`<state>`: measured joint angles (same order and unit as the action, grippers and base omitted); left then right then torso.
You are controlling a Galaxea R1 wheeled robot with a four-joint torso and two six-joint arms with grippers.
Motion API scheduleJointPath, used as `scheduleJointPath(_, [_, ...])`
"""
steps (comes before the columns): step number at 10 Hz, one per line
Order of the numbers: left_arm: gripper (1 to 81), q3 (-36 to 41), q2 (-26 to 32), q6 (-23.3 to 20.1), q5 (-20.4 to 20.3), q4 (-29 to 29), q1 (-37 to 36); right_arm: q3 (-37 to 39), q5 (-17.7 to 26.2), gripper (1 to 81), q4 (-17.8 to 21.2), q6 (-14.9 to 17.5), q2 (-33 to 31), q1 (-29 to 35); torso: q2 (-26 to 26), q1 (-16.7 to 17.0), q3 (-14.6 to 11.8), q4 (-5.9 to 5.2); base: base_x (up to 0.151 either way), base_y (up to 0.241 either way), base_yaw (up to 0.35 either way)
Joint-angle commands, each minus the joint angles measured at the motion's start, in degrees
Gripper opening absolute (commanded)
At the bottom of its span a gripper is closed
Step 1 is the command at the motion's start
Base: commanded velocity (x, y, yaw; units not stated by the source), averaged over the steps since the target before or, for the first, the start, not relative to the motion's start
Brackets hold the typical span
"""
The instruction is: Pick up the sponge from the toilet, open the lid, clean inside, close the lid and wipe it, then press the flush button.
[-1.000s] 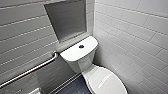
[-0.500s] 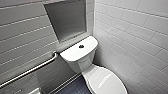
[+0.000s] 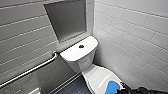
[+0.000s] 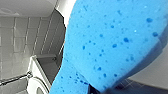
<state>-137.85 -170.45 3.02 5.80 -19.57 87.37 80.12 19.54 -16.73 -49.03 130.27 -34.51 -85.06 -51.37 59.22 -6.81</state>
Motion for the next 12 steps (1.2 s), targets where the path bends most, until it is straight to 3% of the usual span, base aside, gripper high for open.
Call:
scheduleJointPath(1, [81.1,0.48,0.37,-0.3,4.57,-0.03,1.45,4.07,7.53,1.0,-3.31,0.34,4.32,10.11,0.0,0.0,0.0,0.0,0.0,0.0,0.0])
scheduleJointPath(6, [81.1,0.39,1.07,-0.21,4.57,0.49,1.36,23.58,6.47,1.0,-4.46,0.34,20.67,16.79,0.02,0.0,0.0,0.0,0.0,0.0,0.0])
scheduleJointPath(9, [81.1,0.39,1.42,-0.21,4.66,0.58,1.45,30.6,-2.03,1.0,-4.46,0.25,25.5,16.71,0.02,0.0,0.0,0.0,0.0,0.0,0.0])
scheduleJointPath(12, [81.1,0.39,1.69,-0.03,4.66,0.58,1.54,41.93,-7.32,1.0,-4.1,0.16,30.85,15.04,0.02,0.0,0.0,0.0,0.0,0.0,0.0])
